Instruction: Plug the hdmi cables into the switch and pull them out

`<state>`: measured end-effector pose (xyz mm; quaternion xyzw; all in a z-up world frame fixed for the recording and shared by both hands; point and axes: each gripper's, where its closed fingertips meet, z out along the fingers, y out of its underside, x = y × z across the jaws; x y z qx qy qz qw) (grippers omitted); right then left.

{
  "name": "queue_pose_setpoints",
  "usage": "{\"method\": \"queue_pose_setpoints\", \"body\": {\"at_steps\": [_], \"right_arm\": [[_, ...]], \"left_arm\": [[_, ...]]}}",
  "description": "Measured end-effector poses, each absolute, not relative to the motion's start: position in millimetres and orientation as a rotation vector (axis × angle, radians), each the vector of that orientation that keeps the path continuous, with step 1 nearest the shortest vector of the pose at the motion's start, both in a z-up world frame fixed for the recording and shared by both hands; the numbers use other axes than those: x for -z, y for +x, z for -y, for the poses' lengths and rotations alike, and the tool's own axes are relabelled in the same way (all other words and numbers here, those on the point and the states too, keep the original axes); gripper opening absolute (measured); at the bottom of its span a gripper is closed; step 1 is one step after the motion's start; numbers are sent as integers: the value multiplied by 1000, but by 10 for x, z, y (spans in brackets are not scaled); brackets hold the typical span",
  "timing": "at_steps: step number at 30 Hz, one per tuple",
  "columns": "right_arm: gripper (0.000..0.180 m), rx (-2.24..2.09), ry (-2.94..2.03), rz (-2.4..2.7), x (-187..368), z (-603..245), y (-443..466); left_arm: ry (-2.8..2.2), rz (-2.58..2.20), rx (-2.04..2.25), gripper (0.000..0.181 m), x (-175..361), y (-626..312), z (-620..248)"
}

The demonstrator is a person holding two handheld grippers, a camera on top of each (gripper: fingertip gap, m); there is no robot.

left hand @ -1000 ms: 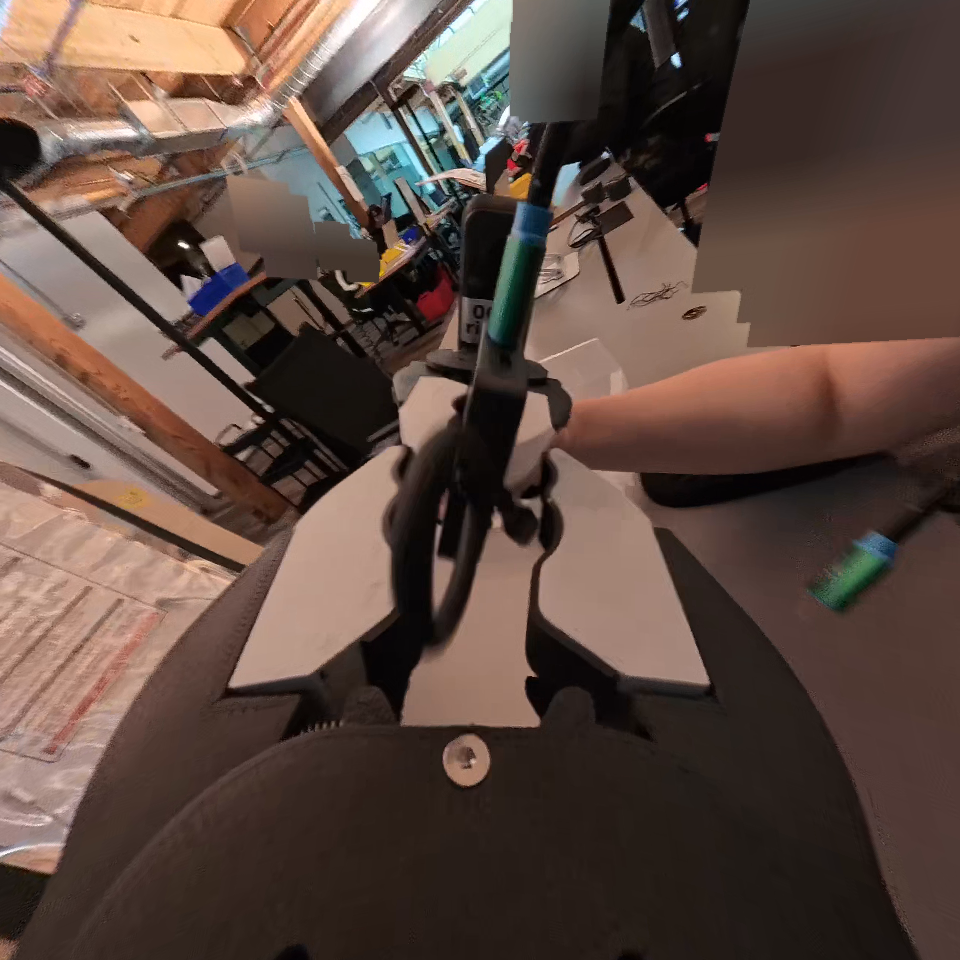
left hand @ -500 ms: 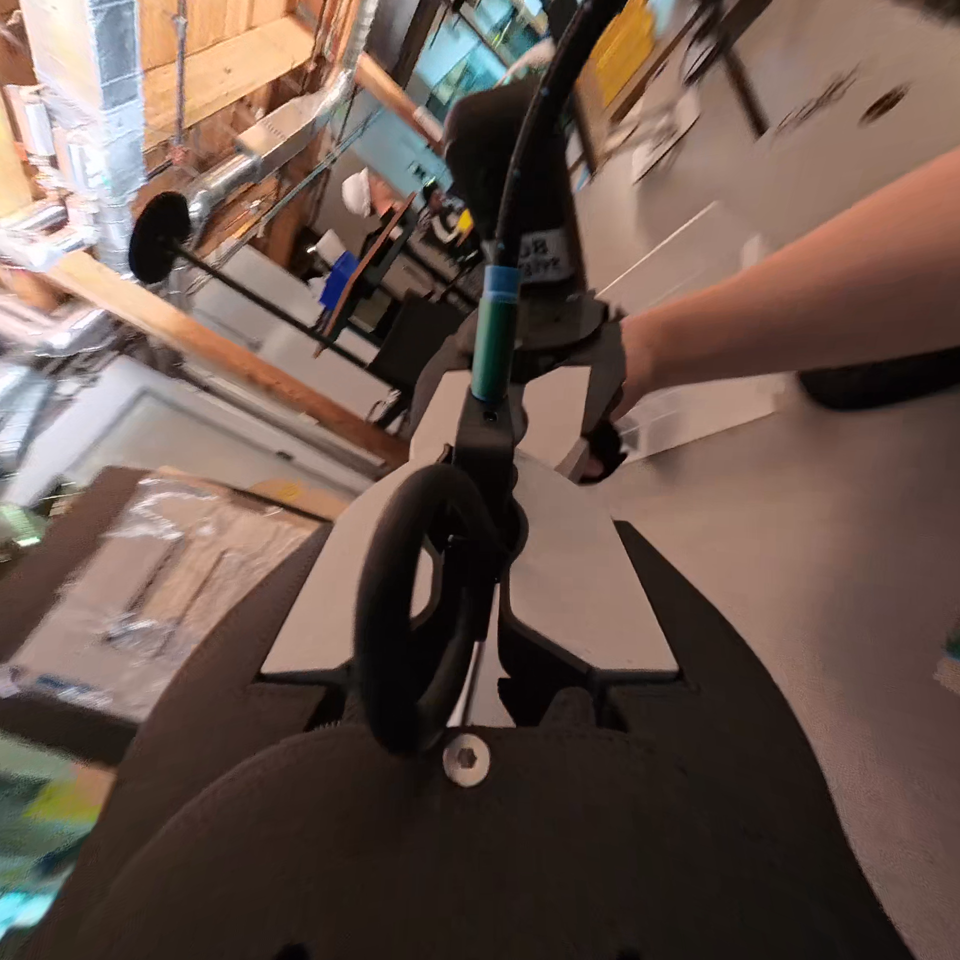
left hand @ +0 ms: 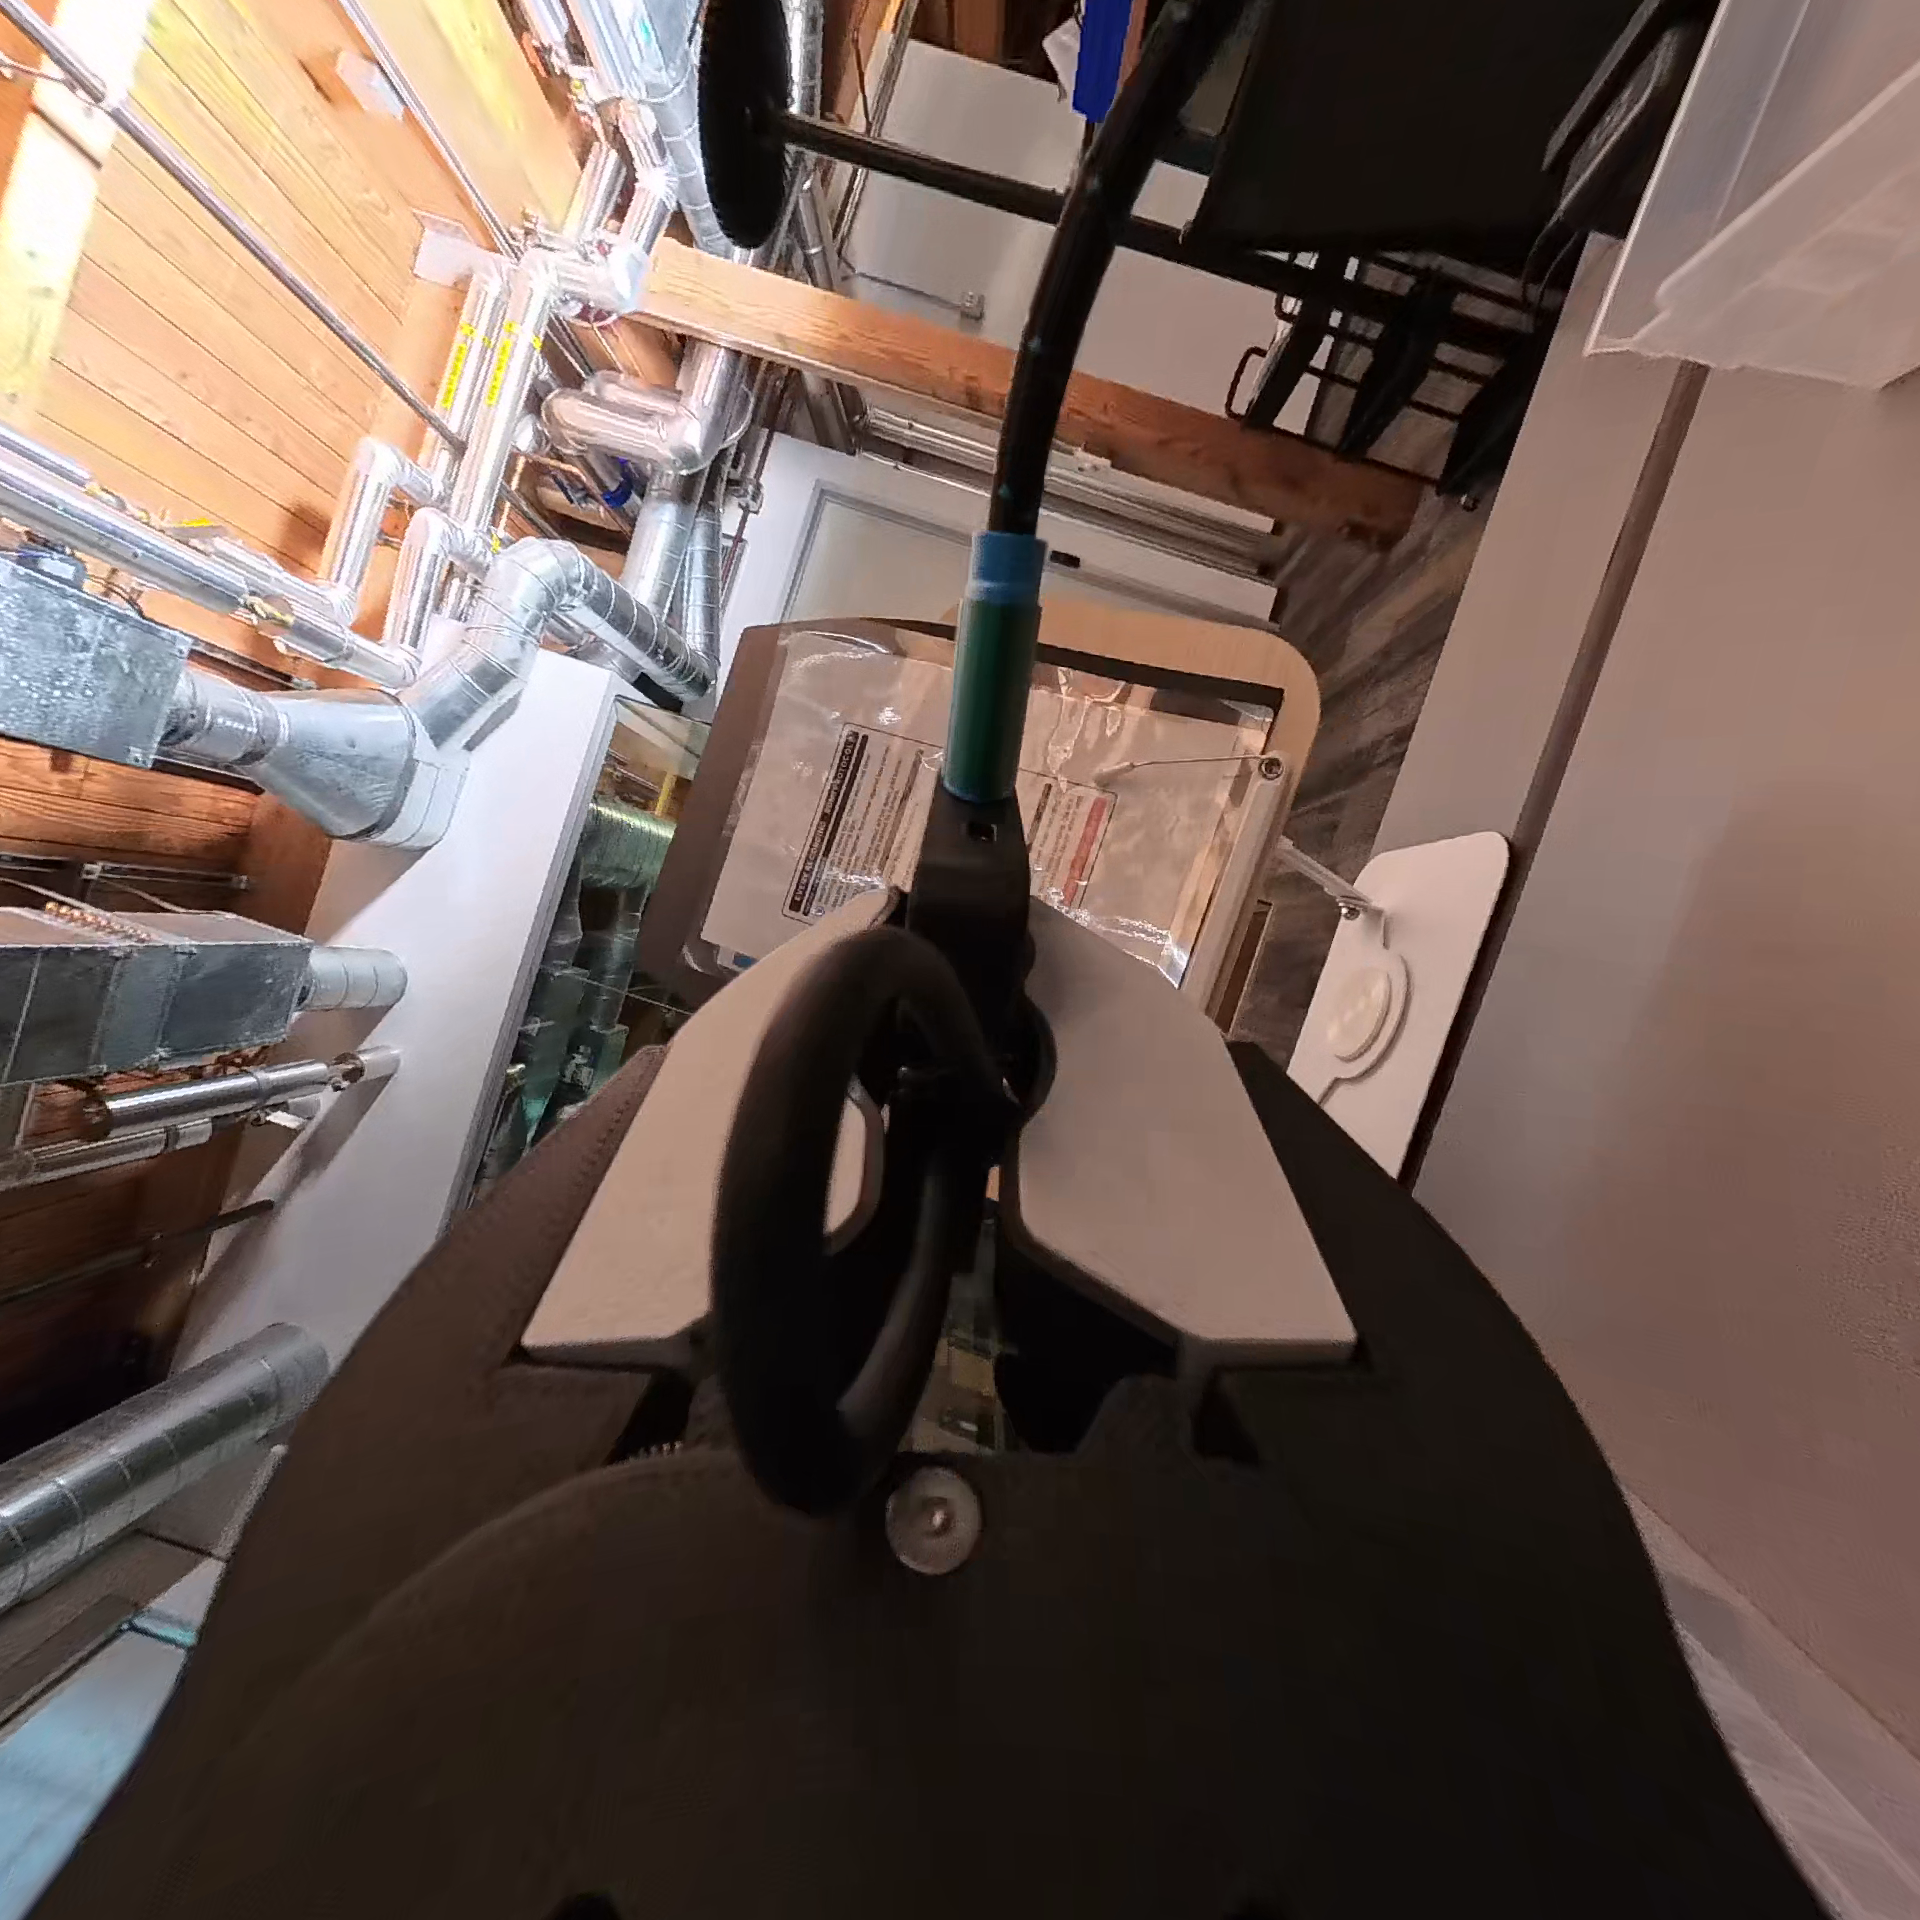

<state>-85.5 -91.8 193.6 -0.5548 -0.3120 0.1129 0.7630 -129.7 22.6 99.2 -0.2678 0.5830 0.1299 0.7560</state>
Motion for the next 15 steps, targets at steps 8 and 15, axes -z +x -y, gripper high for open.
{"method": "queue_pose_setpoints", "body": {"at_steps": [8, 15], "right_arm": [[34, -170, -1498, 798, -1117, 256, -1205], [29, -118, -1629, 720, -934, 106, -1144]], "left_arm": [[-573, -1284, -352, 14, -966, -1298, -236], [-572, -1303, -404, 15, -900, -1224, -246]]}}
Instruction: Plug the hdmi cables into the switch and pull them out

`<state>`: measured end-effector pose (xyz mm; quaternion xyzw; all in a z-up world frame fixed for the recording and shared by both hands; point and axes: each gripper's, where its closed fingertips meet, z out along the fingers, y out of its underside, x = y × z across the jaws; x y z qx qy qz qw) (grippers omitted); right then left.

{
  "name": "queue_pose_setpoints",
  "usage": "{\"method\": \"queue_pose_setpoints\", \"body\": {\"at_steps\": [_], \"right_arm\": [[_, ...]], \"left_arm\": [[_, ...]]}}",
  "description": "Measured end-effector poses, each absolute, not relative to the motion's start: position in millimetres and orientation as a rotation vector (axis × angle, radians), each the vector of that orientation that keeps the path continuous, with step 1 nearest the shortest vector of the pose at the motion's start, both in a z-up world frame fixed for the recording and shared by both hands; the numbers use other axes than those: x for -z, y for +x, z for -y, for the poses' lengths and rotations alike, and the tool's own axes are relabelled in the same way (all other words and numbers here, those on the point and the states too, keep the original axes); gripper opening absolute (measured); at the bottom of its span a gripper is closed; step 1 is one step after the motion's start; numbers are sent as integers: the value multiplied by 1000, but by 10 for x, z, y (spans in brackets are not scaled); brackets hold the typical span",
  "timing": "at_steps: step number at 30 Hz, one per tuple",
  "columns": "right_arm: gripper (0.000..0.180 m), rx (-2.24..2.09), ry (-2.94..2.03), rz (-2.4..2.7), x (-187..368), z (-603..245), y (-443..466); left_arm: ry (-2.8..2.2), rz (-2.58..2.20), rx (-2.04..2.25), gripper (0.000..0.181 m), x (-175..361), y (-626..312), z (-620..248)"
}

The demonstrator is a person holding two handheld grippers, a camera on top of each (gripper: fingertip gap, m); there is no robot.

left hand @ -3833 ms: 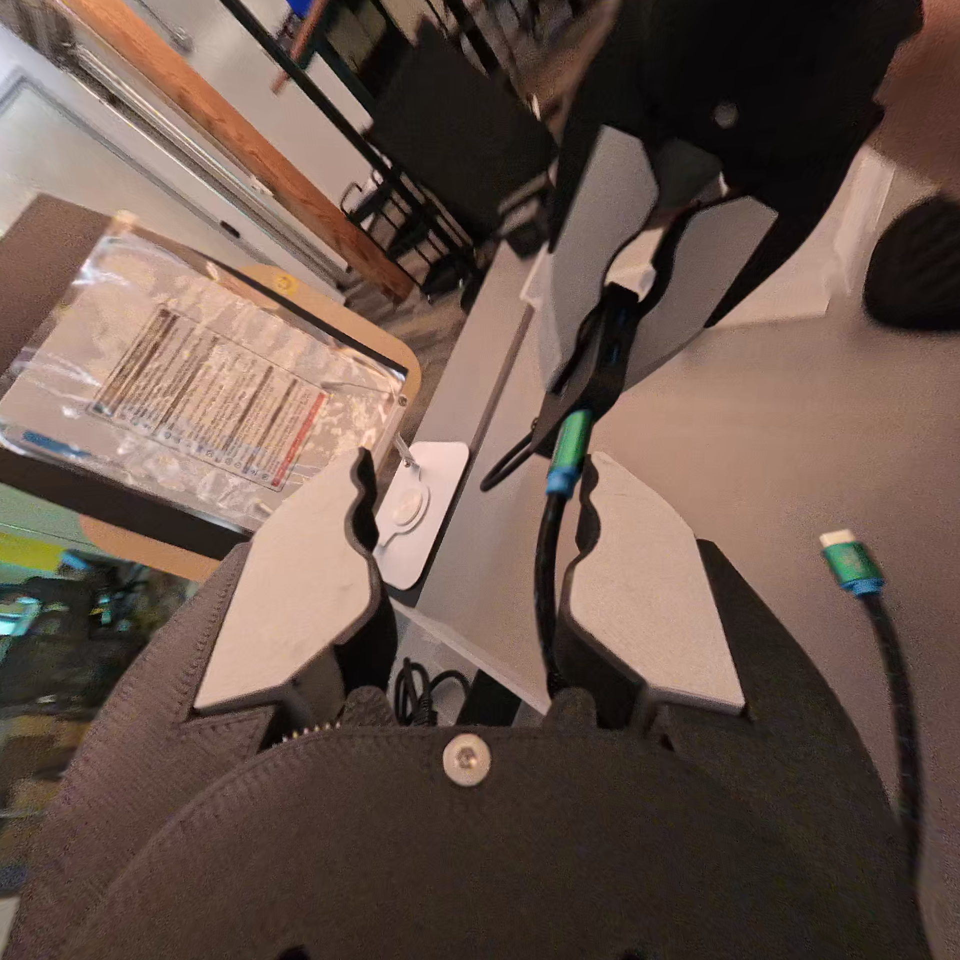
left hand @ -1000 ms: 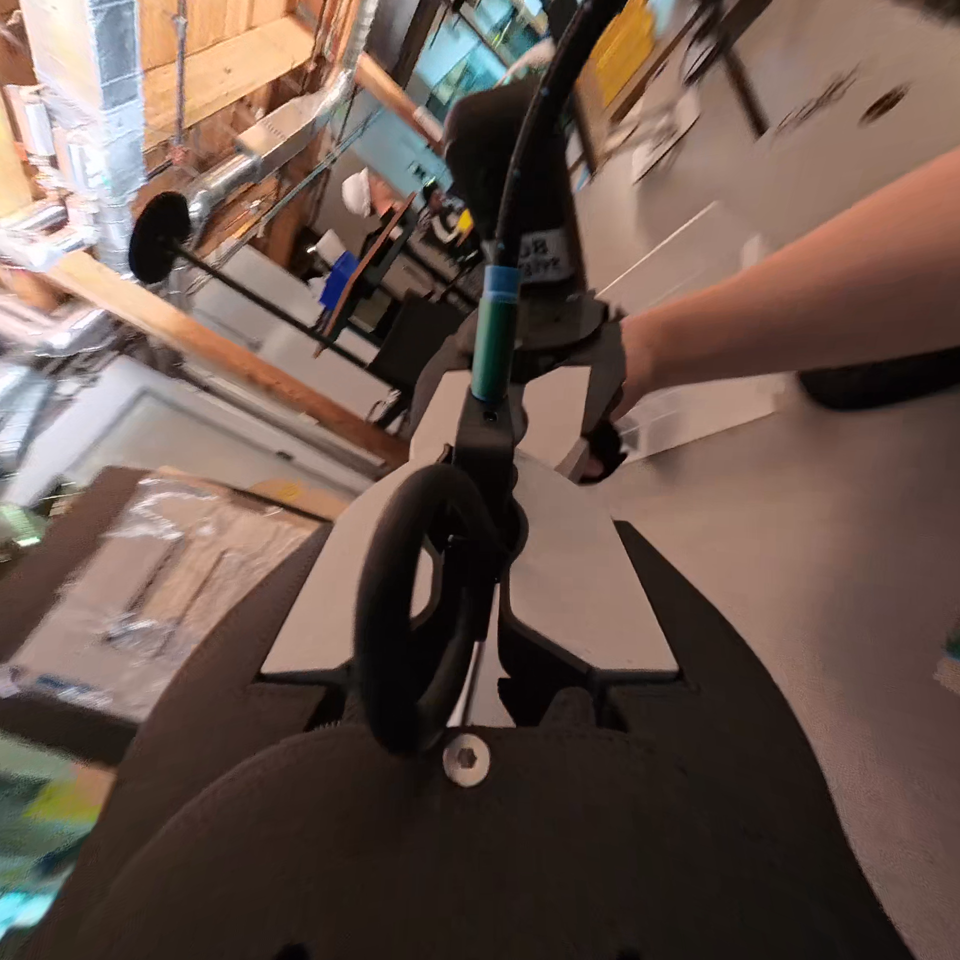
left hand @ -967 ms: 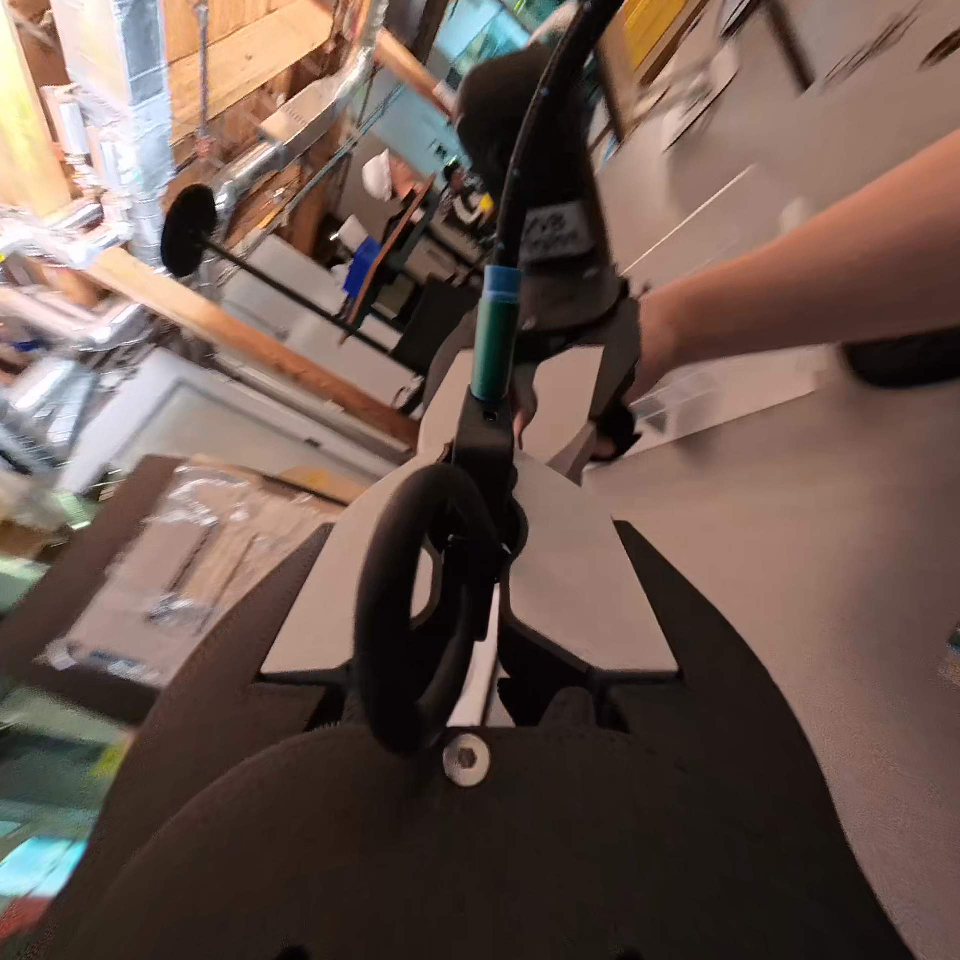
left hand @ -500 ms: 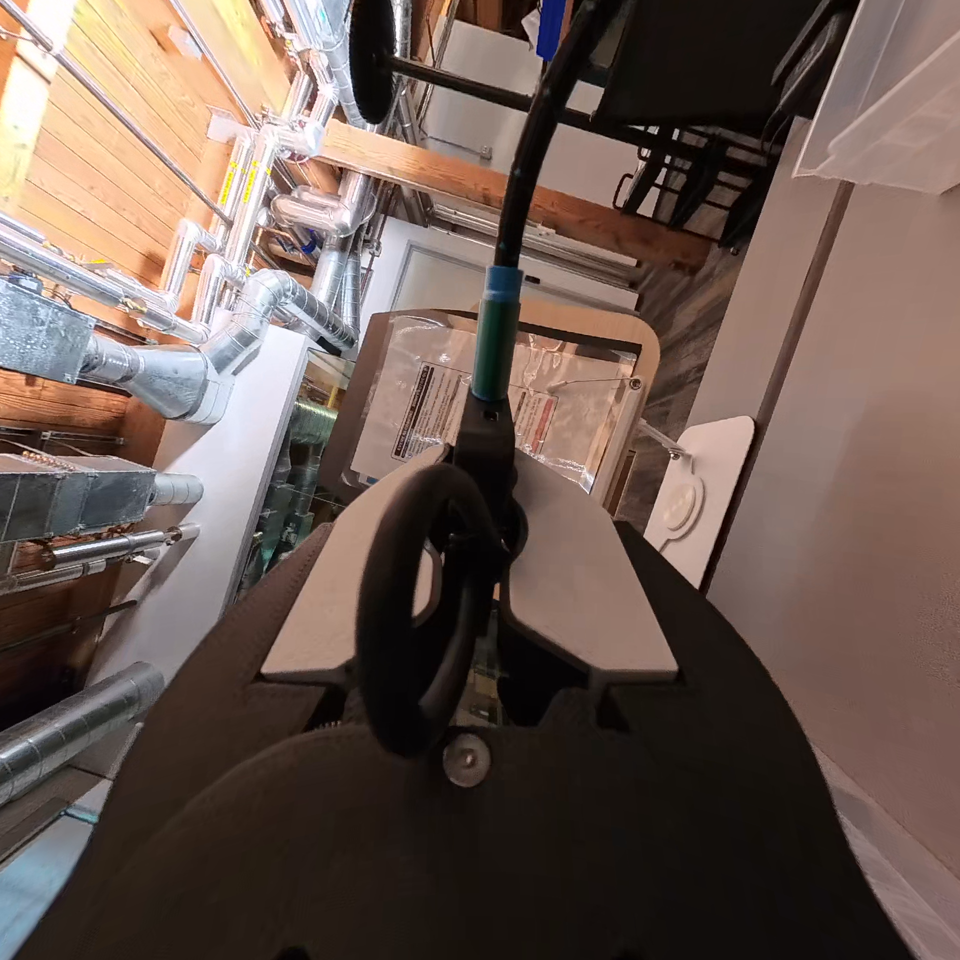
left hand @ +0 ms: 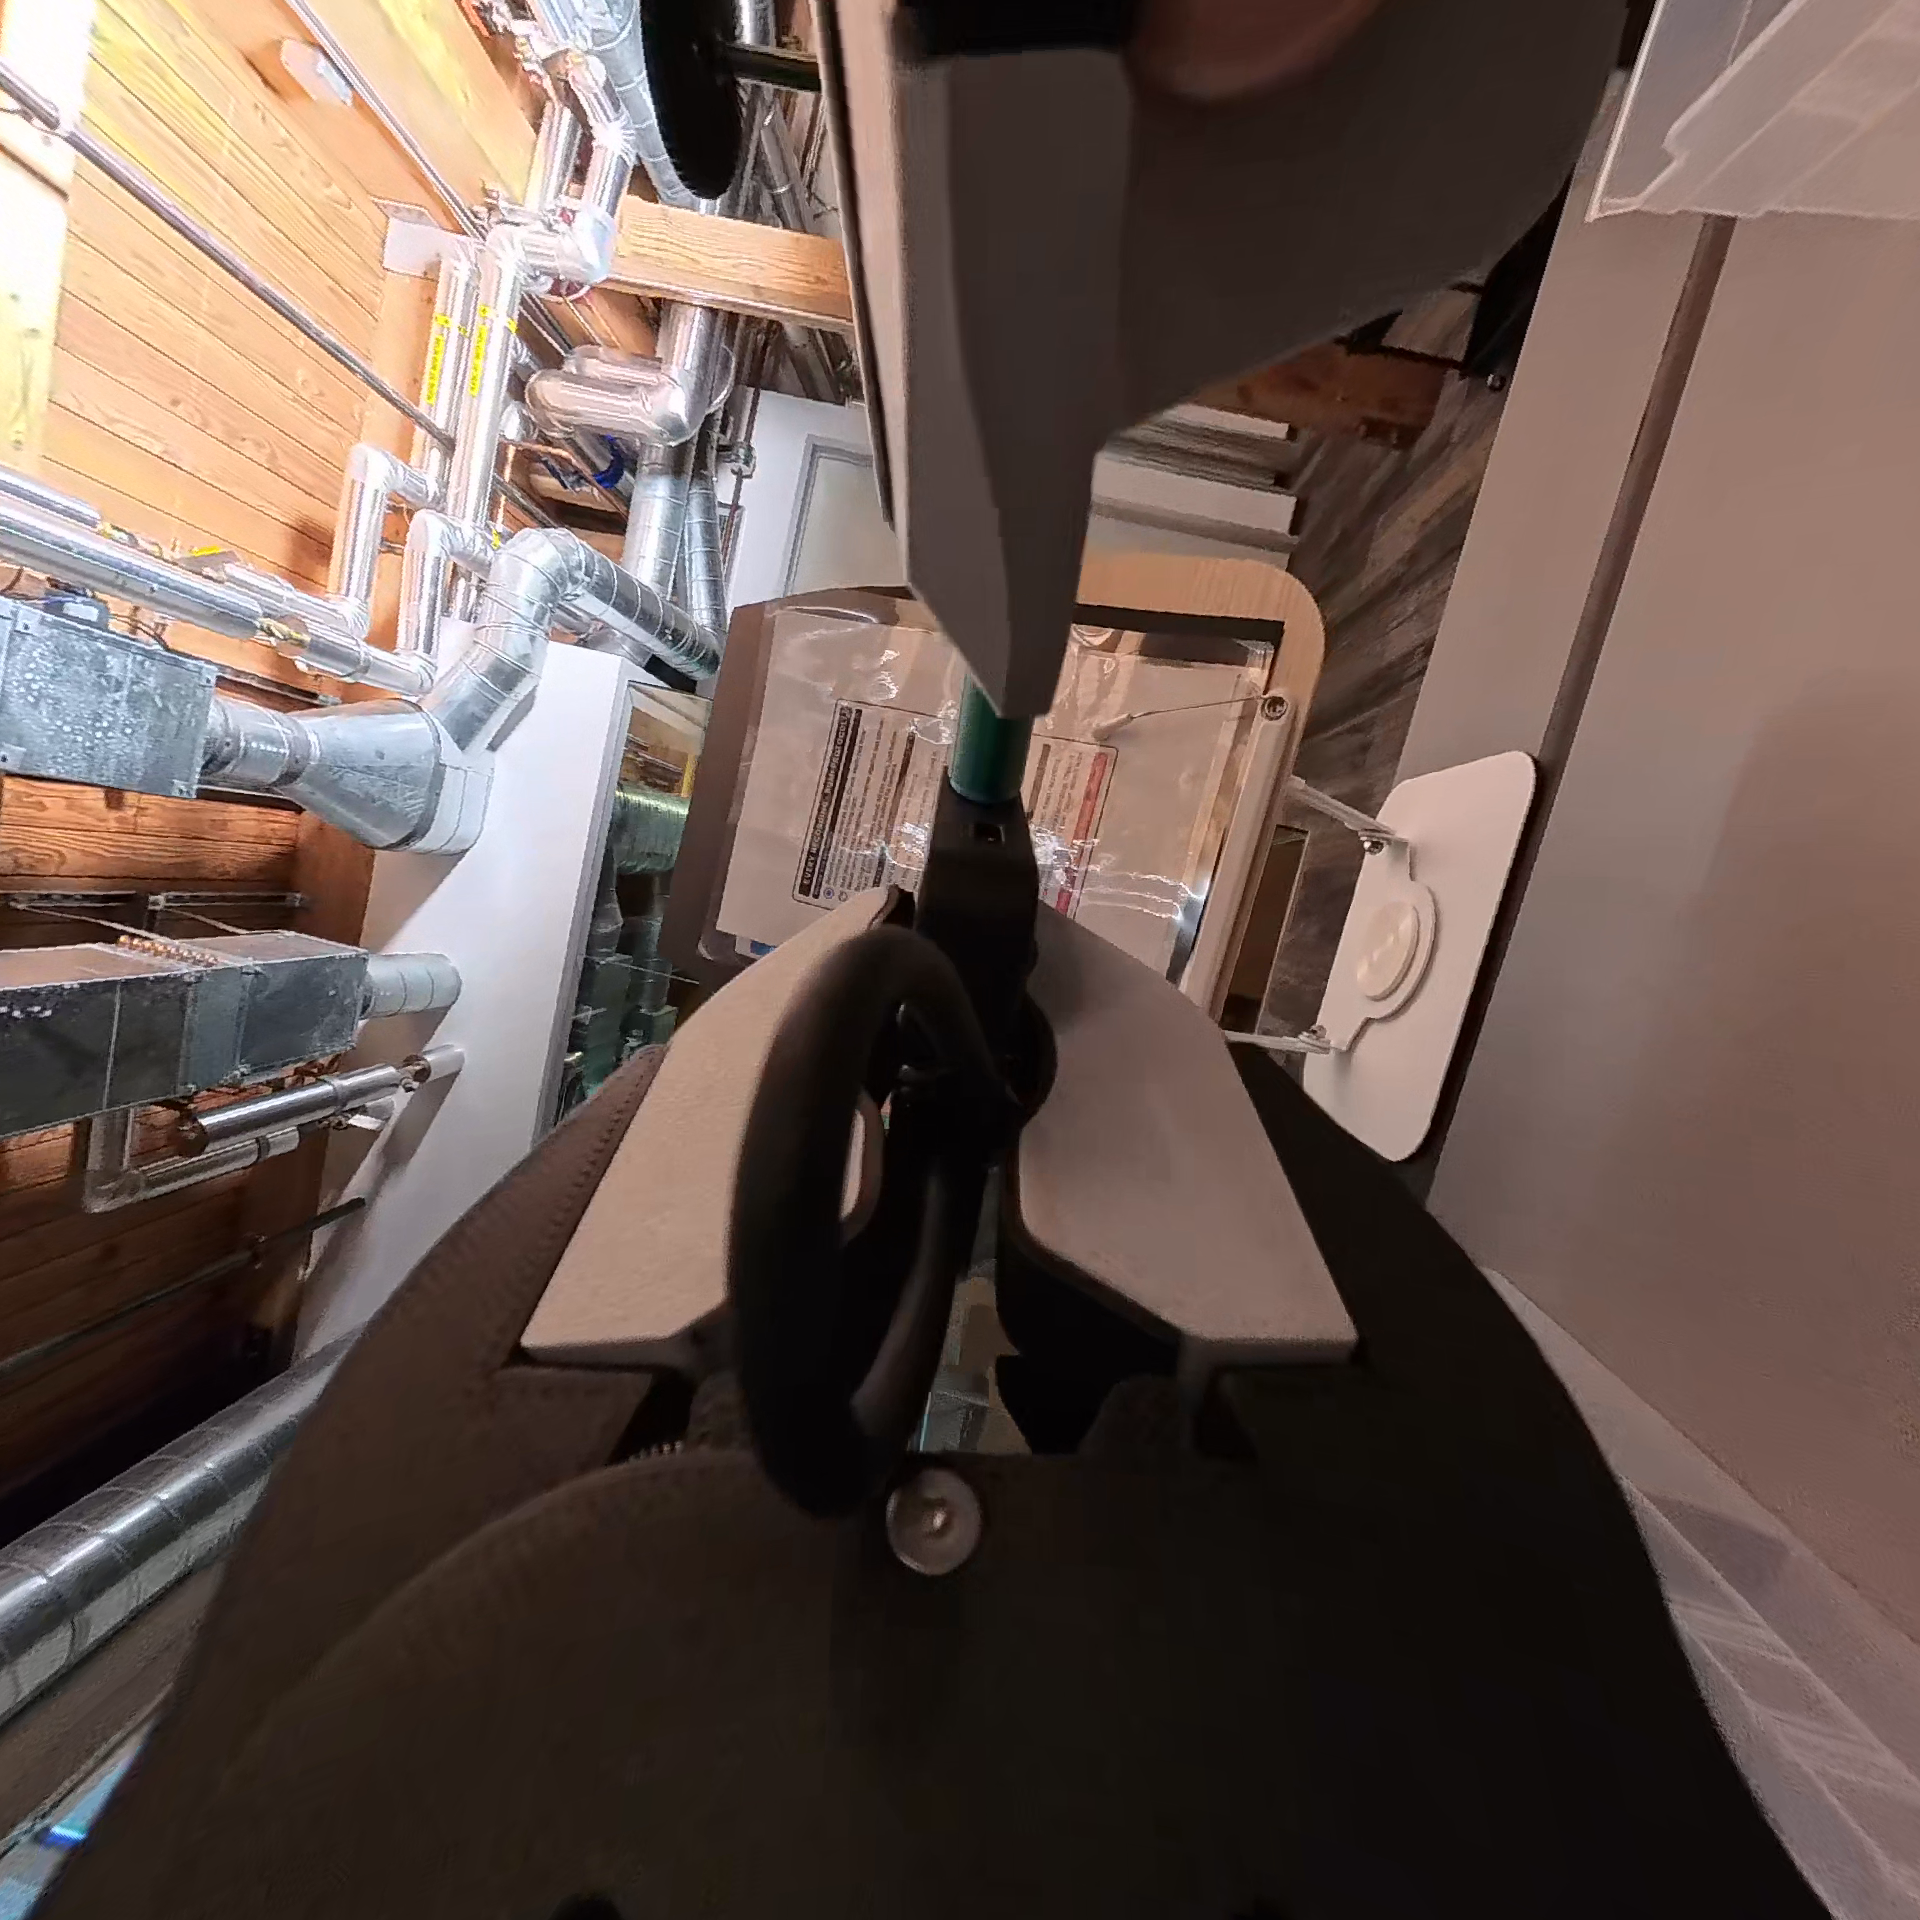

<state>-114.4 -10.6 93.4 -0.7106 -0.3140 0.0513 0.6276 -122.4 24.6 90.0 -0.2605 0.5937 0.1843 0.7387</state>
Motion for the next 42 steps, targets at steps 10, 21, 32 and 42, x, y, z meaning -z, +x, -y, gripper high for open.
{"method": "queue_pose_setpoints", "body": {"at_steps": [10, 21, 32, 42], "right_arm": [[23, -343, -1616, 608, -965, 74, -1200], [25, -174, -1600, 716, -941, 96, -1174], [23, -245, -1596, 736, -926, 120, -1212], [23, -352, -1577, 718, -965, 146, -1210]], "left_arm": [[-580, -1280, -402, 14, -933, -1223, -234], [-559, -1283, -396, 17, -939, -1201, -184], [-530, -1268, -396, 16, -1014, -1225, -110], [-535, -1275, -396, 16, -1000, -1223, -118]]}}
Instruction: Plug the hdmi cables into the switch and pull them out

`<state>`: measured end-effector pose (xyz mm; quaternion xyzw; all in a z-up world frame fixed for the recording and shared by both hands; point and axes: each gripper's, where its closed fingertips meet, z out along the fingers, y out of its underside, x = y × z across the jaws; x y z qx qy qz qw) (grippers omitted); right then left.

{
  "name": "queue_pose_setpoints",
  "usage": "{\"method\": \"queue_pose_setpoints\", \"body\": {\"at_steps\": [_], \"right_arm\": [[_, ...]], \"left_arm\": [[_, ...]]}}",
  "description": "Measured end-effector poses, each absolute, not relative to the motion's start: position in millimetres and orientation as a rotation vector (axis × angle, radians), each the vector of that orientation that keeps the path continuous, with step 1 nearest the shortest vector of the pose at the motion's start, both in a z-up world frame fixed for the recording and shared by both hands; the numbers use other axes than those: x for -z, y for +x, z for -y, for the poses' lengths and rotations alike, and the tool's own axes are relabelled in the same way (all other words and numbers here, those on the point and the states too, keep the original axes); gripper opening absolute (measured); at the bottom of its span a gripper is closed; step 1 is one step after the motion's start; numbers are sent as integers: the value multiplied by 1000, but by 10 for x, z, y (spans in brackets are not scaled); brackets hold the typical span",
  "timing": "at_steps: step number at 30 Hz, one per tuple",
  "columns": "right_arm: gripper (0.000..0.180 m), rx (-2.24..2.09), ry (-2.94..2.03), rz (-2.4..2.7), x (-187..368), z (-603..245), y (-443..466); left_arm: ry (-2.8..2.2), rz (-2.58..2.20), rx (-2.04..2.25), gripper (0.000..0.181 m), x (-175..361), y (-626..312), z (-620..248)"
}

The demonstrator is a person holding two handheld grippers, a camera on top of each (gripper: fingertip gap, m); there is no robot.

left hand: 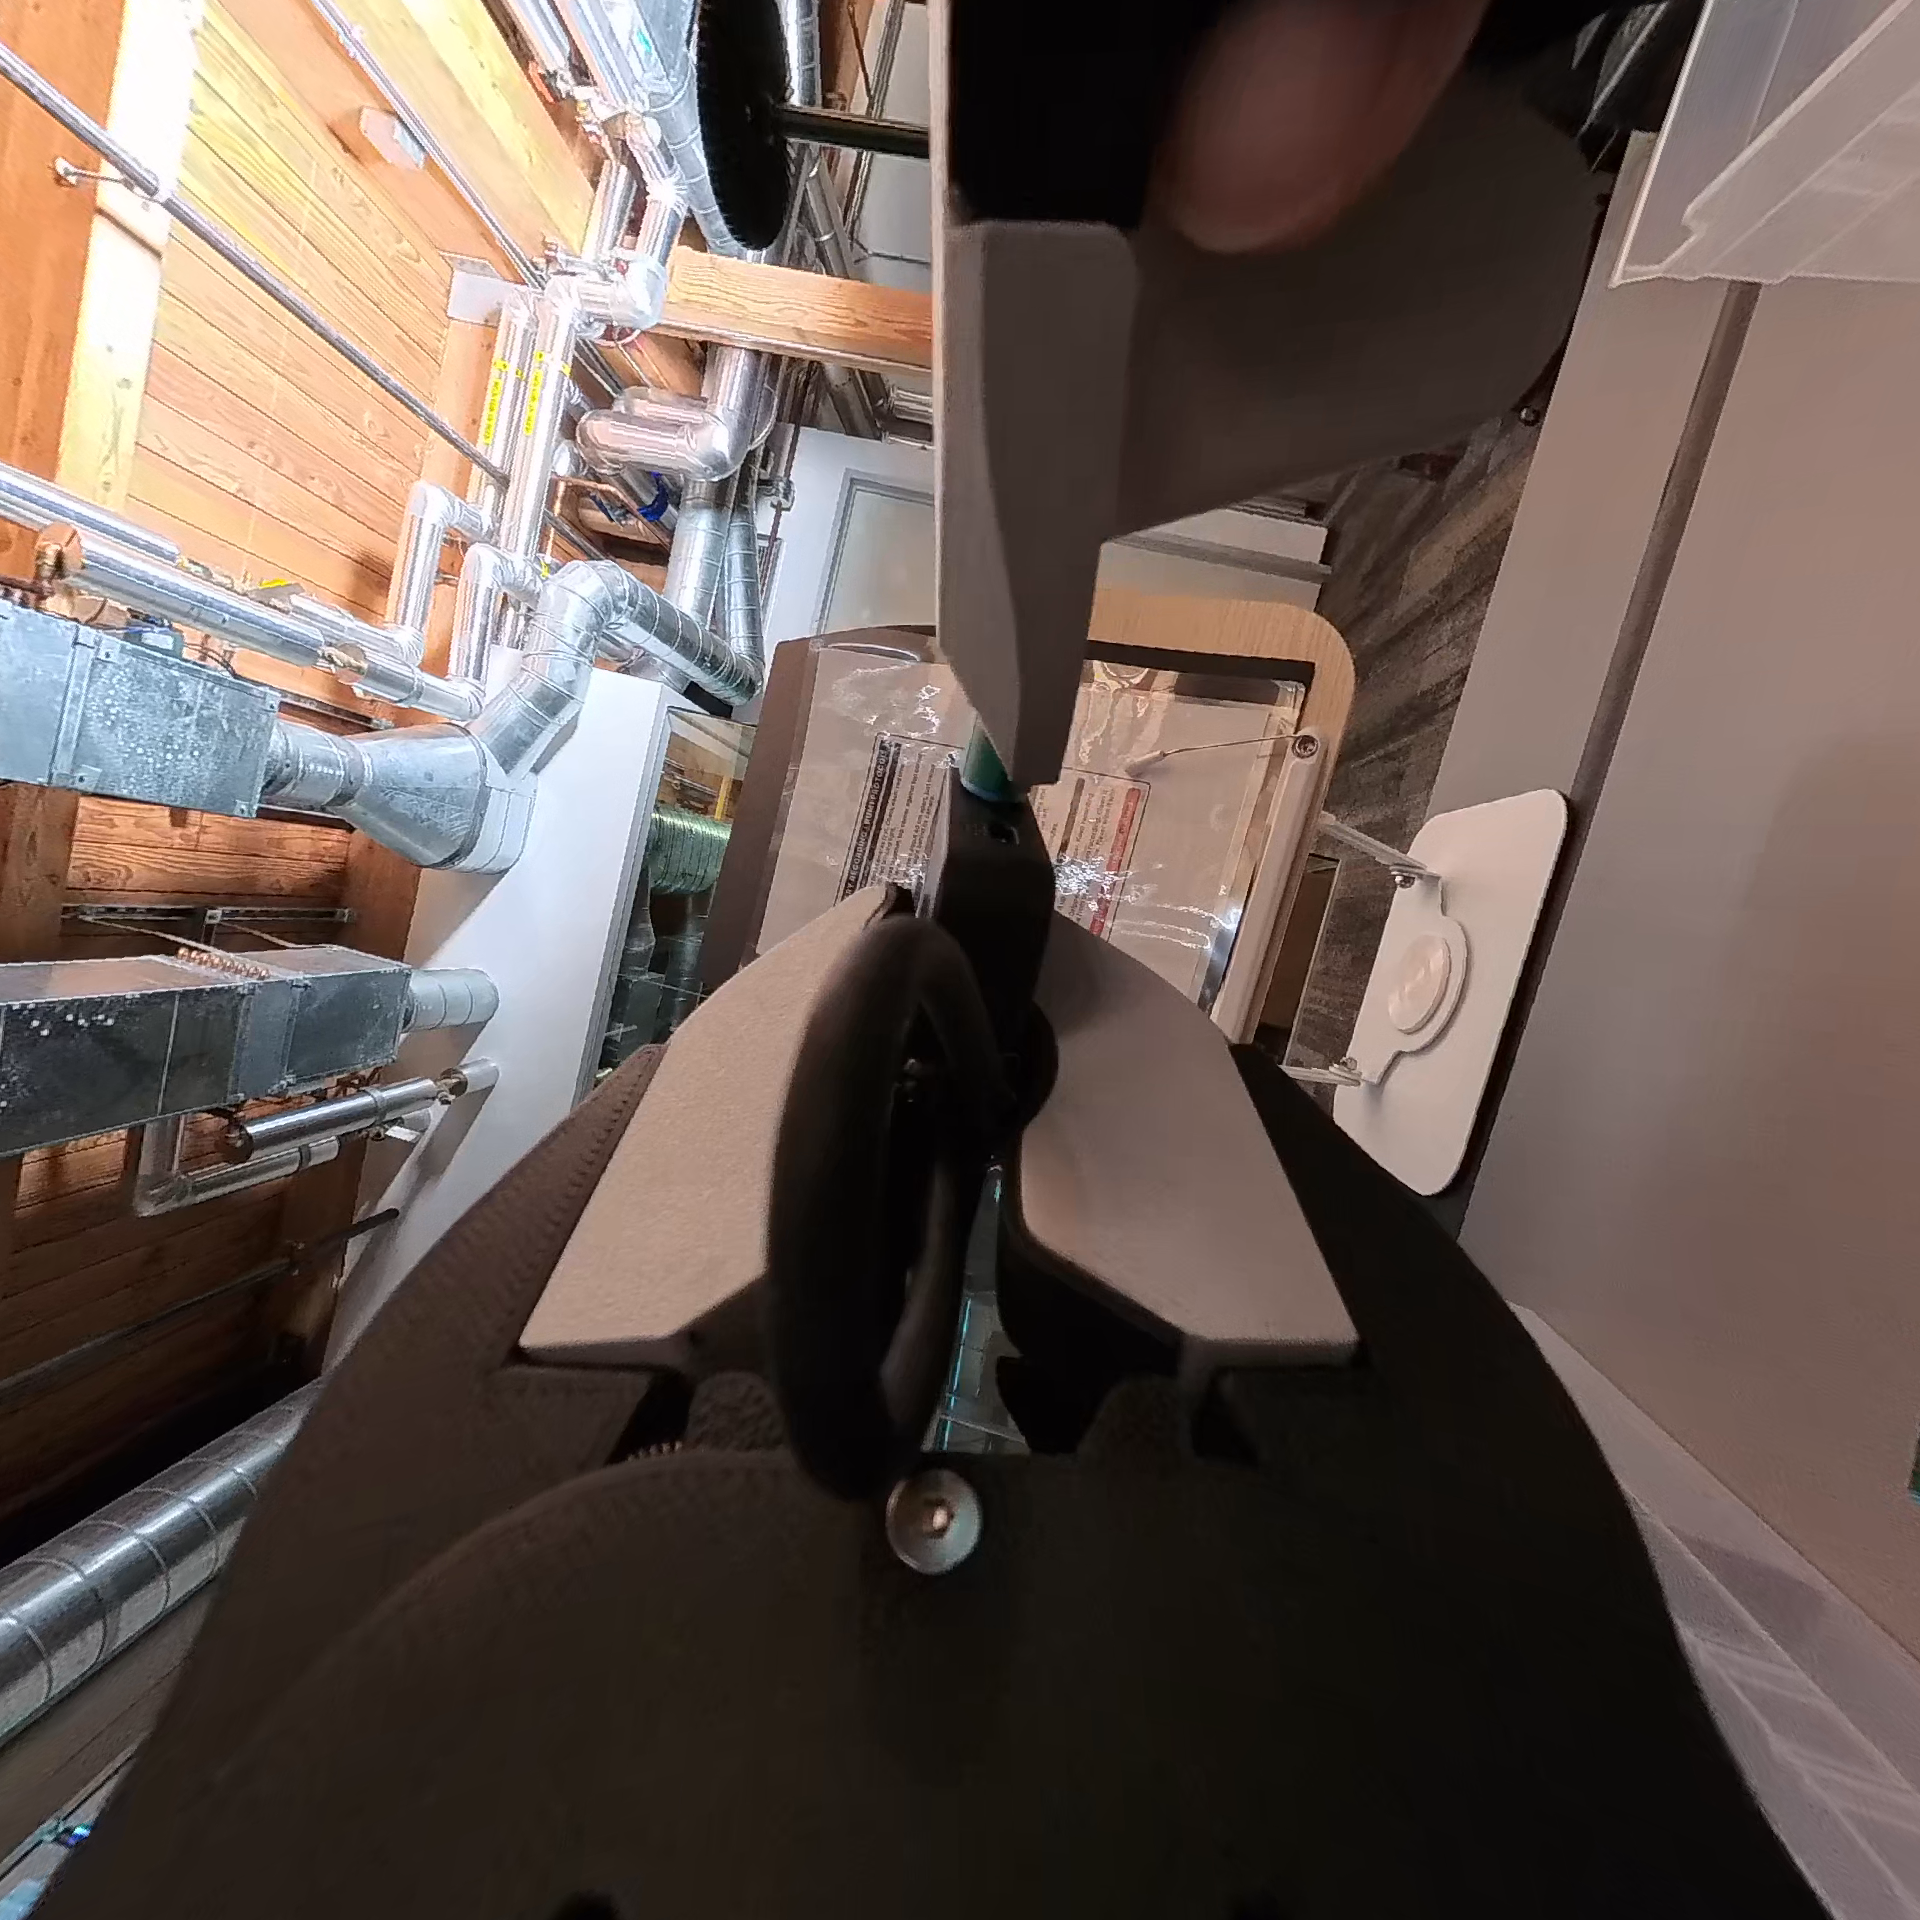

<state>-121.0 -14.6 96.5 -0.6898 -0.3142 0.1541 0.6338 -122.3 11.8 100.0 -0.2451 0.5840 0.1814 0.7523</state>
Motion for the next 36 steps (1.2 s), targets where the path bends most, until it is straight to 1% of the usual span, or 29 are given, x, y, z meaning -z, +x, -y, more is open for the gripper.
{"method": "queue_pose_setpoints", "body": {"at_steps": [9, 12, 13, 14, 19, 20, 25, 27, 29, 30, 33, 36], "right_arm": [[23, -357, -1648, 809, -876, 220, -1191], [23, -367, -1661, 763, -877, 180, -1162], [23, -365, -1668, 743, -875, 161, -1161], [23, -354, -1672, 726, -878, 144, -1164], [23, -281, -1680, 664, -913, 109, -1194], [23, -271, -1691, 657, -903, 103, -1192], [23, -321, -1695, 735, -877, 170, -1190], [23, -289, -1732, 732, -893, 231, -997], [23, -352, -1674, 654, -1116, 364, -736], [23, -385, -1660, 622, -1193, 428, -606], [23, -285, -1603, 495, -1384, 505, -99], [23, -238, -1467, 388, -1671, 716, 305]], "left_arm": [[-472, -1334, -392, 17, -939, -1187, -66], [-516, -1331, -389, 17, -923, -1169, -112], [-527, -1331, -386, 15, -919, -1172, -134], [-537, -1328, -377, 17, -919, -1178, -154], [-570, -1321, -355, 18, -939, -1211, -203], [-574, -1326, -357, 14, -931, -1210, -209], [-534, -1338, -353, 15, -926, -1220, -181], [-697, -1272, -520, 13, -981, -1488, -581], [-767, -1195, -435, 14, -1116, -1842, -804], [-800, -1149, -359, 15, -1232, -2001, -822], [-825, -1050, -161, 15, -1545, -2304, -704], [-847, -1009, -152, 15, -1665, -2466, -686]]}}
